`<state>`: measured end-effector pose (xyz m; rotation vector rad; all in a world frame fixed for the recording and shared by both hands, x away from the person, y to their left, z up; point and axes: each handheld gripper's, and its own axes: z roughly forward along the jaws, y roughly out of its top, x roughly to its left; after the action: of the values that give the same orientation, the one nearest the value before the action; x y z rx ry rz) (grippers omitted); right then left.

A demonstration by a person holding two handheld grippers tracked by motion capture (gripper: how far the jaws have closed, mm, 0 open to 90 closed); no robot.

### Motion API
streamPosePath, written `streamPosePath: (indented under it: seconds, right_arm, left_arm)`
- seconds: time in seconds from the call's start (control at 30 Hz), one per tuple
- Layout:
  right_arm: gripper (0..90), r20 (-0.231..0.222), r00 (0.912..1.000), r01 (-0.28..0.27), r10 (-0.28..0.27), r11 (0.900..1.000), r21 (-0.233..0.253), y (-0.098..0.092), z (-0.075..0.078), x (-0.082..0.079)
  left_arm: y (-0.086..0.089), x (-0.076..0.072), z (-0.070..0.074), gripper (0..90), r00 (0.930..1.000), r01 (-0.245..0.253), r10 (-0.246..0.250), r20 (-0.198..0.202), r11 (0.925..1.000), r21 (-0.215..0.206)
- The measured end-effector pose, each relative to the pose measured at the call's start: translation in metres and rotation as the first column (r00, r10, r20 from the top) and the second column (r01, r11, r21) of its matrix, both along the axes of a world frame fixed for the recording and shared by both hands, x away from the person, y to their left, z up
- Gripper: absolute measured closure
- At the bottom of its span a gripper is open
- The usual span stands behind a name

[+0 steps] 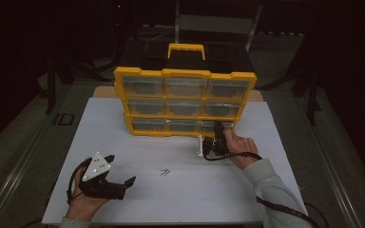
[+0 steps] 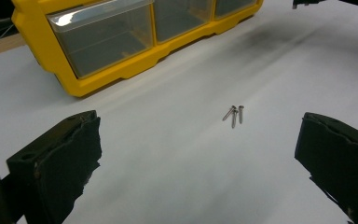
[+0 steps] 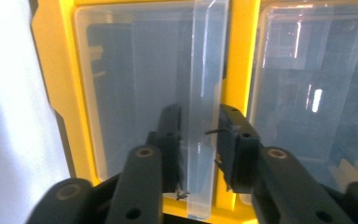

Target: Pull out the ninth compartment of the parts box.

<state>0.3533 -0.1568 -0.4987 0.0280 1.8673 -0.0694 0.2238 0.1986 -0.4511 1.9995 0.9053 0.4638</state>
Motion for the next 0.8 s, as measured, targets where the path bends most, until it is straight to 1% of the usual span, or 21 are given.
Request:
streamPosePath:
  seconds: [0.2,0.3,0.5,0.53,0.67,0.8]
  right_arm:
    - [76.6,-0.014,0.9999,0.002,-0.002,1.000,-0.005,0.001,0.003,0.000]
    - [76.6,-0.013,0.9999,-0.001,0.001,1.000,-0.009,0.001,0.004,-0.001]
    - [76.8,-0.020,0.9998,-0.006,0.006,1.000,-0.012,0.000,0.005,-0.006]
    - [76.8,-0.022,0.9997,-0.009,0.009,1.000,-0.019,0.000,0.006,-0.007]
    - [76.8,-0.028,0.9995,-0.013,0.012,1.000,-0.012,0.000,0.007,-0.011]
    - [76.8,-0.033,0.9994,-0.013,0.013,1.000,-0.015,-0.001,0.008,-0.013]
  left_arm:
    - [0.001,0.000,0.000,1.0,1.0000,-0.002,0.002,0.001,1.0000,-0.003]
    - [0.001,0.000,0.000,1.0,1.0000,-0.002,0.002,0.002,1.0000,-0.003]
    - [0.001,0.000,0.000,1.0,1.0000,-0.004,0.004,0.000,1.0000,-0.003]
    - [0.001,0.000,0.000,1.0,1.0000,-0.004,0.004,0.000,1.0000,-0.003]
    - [0.001,0.000,0.000,1.0,1.0000,-0.004,0.004,0.000,1.0000,-0.003]
    - [0.002,0.000,0.001,1.0,1.0000,-0.006,0.006,-0.001,1.0000,-0.003]
